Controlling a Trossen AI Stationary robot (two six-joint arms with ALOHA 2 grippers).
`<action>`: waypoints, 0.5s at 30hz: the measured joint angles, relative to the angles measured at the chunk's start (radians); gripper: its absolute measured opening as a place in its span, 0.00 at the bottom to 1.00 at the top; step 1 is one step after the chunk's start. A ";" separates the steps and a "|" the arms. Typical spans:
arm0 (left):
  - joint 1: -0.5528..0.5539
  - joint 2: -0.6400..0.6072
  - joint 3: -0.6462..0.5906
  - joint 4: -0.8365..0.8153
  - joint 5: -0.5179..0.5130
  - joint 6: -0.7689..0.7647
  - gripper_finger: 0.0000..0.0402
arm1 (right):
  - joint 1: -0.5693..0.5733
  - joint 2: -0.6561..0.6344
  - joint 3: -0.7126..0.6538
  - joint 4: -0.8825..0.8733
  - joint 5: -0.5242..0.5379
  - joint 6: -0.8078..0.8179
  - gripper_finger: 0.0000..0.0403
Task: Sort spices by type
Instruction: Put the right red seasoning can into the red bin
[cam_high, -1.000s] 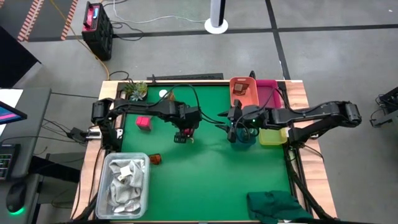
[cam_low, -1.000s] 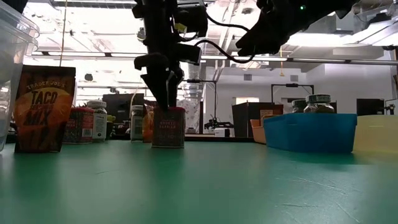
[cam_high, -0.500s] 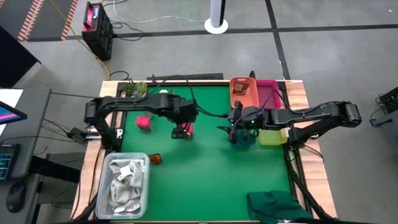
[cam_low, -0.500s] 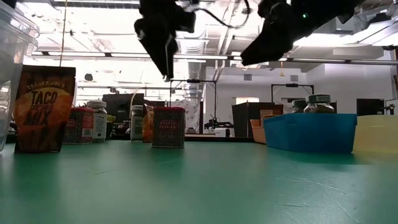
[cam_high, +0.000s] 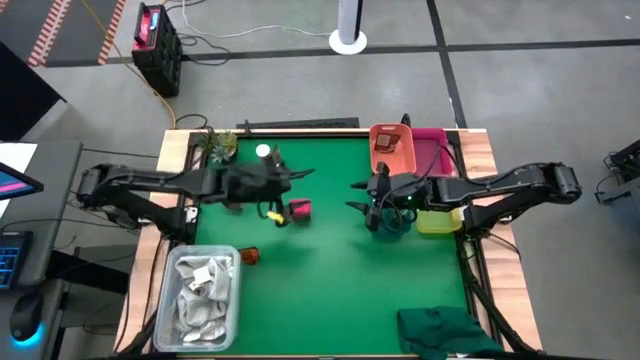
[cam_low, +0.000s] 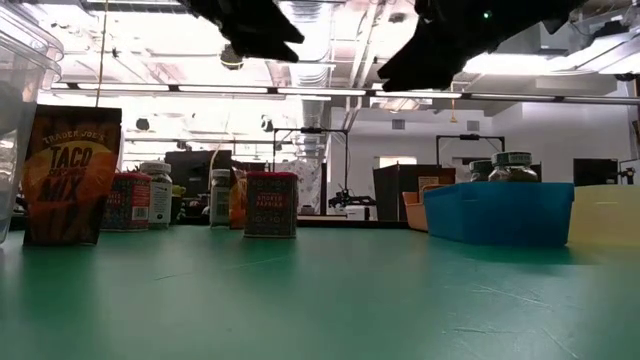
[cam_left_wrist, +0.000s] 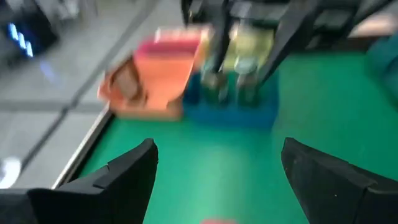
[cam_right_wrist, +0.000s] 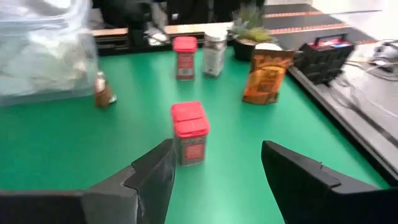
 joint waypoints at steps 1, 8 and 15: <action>-0.015 -0.011 -0.049 0.091 -0.009 0.010 0.82 | 0.007 0.007 0.001 0.002 0.016 0.009 0.66; -0.071 -0.058 -0.213 0.341 -0.053 0.054 0.82 | 0.067 0.105 0.140 -0.183 0.034 0.090 0.66; -0.087 -0.107 -0.249 0.314 -0.060 0.073 0.82 | 0.081 0.326 0.322 -0.263 0.033 -0.009 0.66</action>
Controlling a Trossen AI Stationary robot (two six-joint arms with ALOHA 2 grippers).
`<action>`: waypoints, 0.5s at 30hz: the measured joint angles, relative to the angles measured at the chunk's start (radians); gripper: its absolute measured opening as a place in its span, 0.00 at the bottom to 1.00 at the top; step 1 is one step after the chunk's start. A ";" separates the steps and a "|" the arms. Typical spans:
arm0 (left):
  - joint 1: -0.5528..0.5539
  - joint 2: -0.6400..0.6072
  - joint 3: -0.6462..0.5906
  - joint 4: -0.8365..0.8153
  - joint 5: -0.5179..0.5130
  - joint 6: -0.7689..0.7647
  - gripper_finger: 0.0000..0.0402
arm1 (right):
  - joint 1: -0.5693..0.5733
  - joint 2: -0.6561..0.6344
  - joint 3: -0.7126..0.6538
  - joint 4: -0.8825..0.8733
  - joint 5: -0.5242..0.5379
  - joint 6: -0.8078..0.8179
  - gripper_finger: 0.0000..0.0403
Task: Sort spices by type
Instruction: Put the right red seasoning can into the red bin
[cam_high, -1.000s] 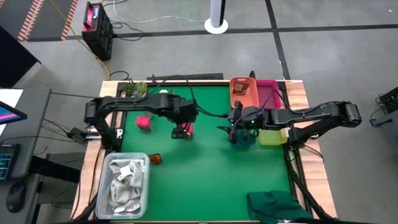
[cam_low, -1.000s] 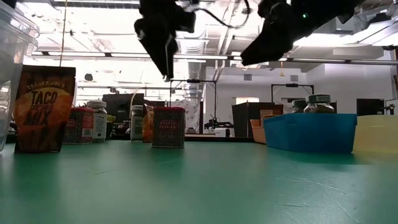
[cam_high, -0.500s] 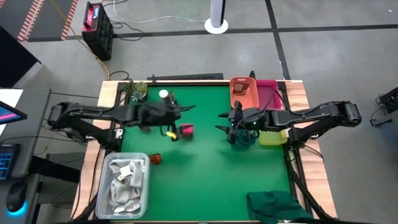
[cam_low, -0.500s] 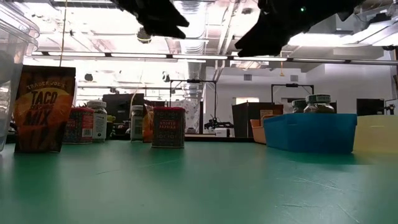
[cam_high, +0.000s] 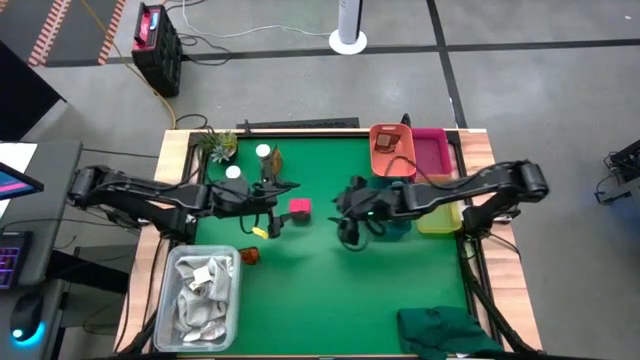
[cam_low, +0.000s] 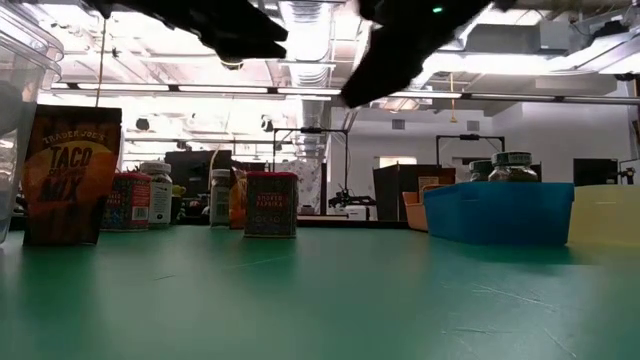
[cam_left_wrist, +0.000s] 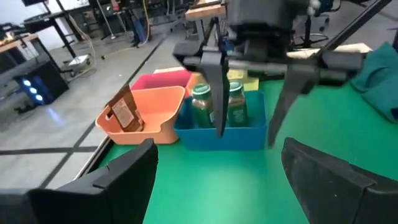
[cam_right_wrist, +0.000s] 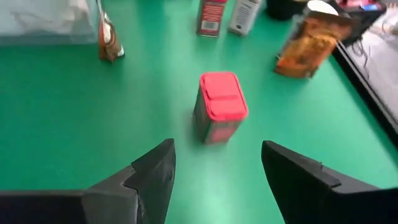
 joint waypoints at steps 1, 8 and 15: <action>0.000 -0.015 0.000 -0.022 0.000 -0.003 0.82 | -0.007 0.033 0.029 0.001 -0.003 -0.024 0.66; 0.000 -0.126 0.000 -0.204 -0.004 -0.047 0.82 | -0.085 0.209 0.169 0.055 -0.114 -0.138 0.66; -0.007 -0.159 0.000 -0.292 -0.061 -0.071 0.82 | -0.146 0.351 0.286 0.053 -0.192 -0.218 0.70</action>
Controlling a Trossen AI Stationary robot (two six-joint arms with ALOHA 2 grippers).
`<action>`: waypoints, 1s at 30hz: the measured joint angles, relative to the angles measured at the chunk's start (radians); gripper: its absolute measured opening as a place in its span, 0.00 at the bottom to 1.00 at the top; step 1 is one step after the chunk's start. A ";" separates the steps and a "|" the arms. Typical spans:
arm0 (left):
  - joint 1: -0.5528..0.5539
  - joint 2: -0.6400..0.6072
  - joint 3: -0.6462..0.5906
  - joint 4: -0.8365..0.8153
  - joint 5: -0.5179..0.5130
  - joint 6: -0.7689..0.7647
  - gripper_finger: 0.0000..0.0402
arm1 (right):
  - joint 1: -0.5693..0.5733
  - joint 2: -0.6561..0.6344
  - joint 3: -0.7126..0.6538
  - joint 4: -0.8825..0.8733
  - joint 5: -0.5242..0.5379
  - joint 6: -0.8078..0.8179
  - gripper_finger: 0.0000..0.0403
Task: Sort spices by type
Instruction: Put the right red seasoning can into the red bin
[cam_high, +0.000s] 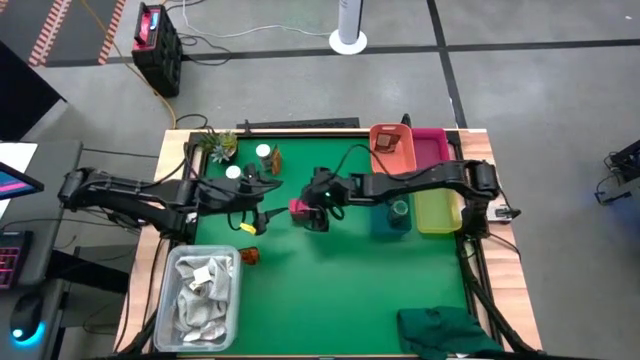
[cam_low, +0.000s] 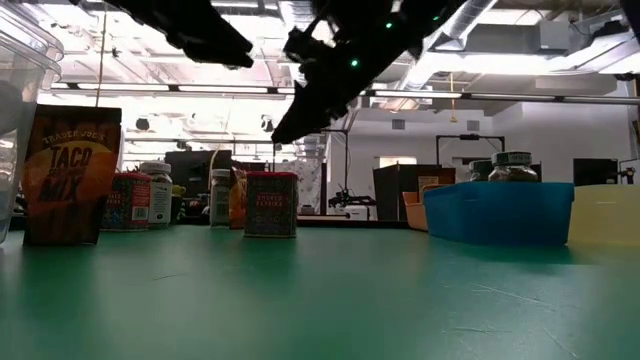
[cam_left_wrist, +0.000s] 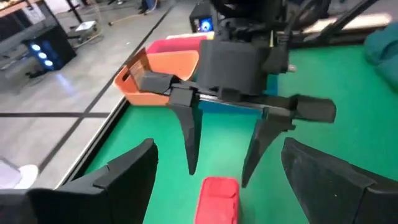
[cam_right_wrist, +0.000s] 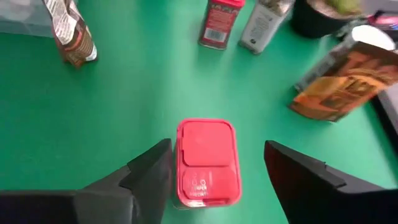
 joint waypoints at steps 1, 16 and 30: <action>-0.005 0.000 -0.001 -0.007 -0.009 0.007 0.82 | -0.006 0.019 0.019 -0.014 -0.020 0.000 0.72; 0.013 -0.224 -0.195 0.151 -0.088 0.075 0.82 | -0.042 0.133 0.115 0.006 -0.109 -0.003 0.96; 0.012 -0.397 -0.241 0.157 -0.087 0.032 0.82 | -0.043 0.209 0.110 0.017 -0.105 0.006 0.92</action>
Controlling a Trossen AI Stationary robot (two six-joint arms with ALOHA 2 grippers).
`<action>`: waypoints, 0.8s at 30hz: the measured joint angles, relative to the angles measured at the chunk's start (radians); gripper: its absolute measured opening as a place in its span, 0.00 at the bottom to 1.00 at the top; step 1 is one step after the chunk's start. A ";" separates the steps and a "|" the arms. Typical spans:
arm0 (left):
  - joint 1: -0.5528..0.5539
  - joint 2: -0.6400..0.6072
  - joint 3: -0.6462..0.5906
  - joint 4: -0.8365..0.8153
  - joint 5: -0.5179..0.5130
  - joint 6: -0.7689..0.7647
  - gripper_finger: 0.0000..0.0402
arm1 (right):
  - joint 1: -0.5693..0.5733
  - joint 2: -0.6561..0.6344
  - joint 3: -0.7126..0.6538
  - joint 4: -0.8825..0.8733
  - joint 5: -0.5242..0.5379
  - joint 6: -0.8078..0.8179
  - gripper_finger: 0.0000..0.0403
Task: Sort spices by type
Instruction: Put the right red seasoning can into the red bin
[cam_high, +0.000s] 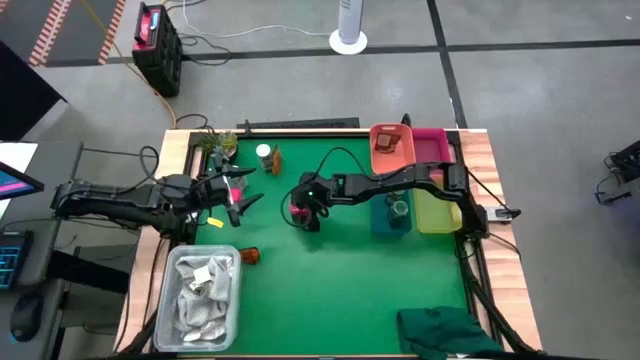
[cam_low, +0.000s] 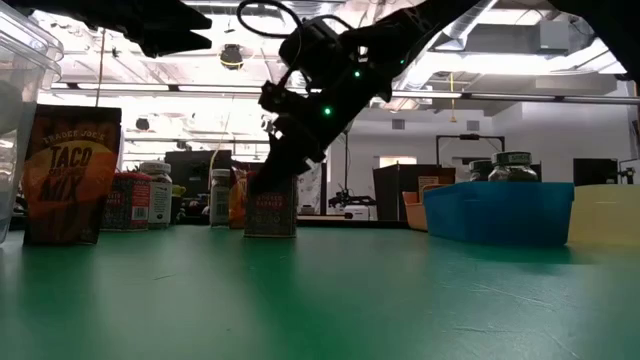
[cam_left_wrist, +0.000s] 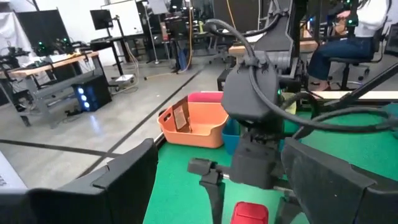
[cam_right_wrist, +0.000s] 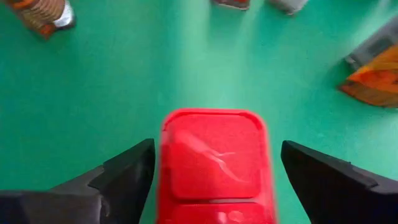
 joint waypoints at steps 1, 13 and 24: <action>0.000 0.000 0.000 -0.002 0.000 0.000 0.82 | 0.000 -0.001 0.000 0.007 0.001 0.000 0.90; 0.000 0.003 0.000 -0.009 0.000 0.000 0.82 | -0.006 -0.011 0.004 -0.065 0.007 0.006 0.59; 0.000 0.003 0.000 -0.021 0.000 -0.014 0.82 | -0.047 -0.199 -0.001 -0.350 0.116 0.028 0.59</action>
